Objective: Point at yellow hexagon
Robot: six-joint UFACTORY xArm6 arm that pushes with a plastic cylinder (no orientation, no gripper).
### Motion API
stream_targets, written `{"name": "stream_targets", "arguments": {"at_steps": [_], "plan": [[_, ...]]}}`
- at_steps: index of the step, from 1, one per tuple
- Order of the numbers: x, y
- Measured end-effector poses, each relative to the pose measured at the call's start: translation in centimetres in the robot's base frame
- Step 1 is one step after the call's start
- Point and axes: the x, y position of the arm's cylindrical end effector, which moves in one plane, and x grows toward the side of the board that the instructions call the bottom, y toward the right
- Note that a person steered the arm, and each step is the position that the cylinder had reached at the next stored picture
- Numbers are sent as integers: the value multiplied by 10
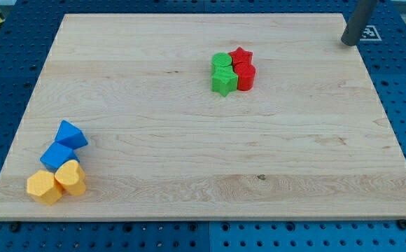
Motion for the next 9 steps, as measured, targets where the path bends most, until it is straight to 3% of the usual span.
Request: {"name": "stream_targets", "arguments": {"at_steps": [2, 3, 4, 9], "plan": [[2, 0], [61, -24], [114, -86], [256, -307]]}}
